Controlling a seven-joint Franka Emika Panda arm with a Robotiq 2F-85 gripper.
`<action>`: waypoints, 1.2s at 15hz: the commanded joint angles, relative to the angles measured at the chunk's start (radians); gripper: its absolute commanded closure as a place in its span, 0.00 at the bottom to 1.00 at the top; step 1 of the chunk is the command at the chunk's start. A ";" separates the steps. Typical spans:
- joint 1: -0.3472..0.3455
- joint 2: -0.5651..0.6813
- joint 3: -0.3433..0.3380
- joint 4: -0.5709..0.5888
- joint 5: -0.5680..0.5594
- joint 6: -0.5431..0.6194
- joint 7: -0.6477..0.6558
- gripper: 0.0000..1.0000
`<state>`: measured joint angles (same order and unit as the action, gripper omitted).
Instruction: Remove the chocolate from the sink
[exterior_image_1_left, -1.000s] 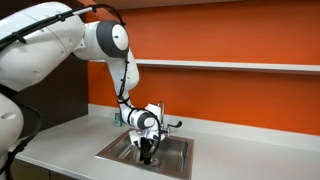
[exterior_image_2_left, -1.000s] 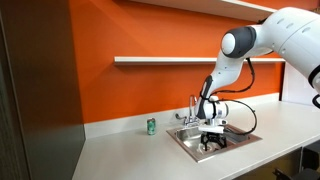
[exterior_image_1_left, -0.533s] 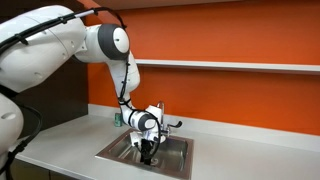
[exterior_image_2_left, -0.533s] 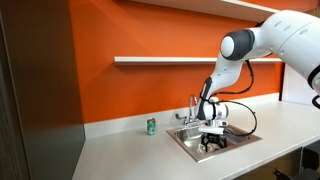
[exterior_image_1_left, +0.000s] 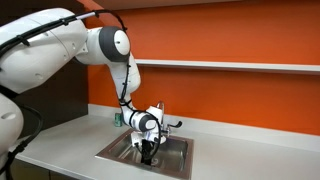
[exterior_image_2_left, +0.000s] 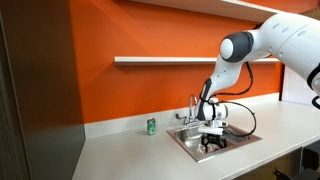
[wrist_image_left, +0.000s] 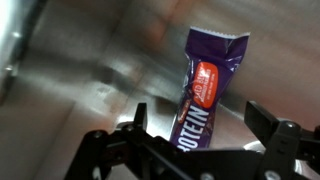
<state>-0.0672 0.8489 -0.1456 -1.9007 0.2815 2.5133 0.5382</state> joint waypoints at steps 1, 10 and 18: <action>0.000 0.013 -0.007 0.034 0.017 -0.047 0.016 0.00; -0.005 0.034 -0.007 0.064 0.015 -0.060 0.008 0.73; -0.004 0.040 -0.006 0.089 0.006 -0.086 -0.003 0.93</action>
<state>-0.0676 0.8728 -0.1512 -1.8485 0.2818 2.4684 0.5401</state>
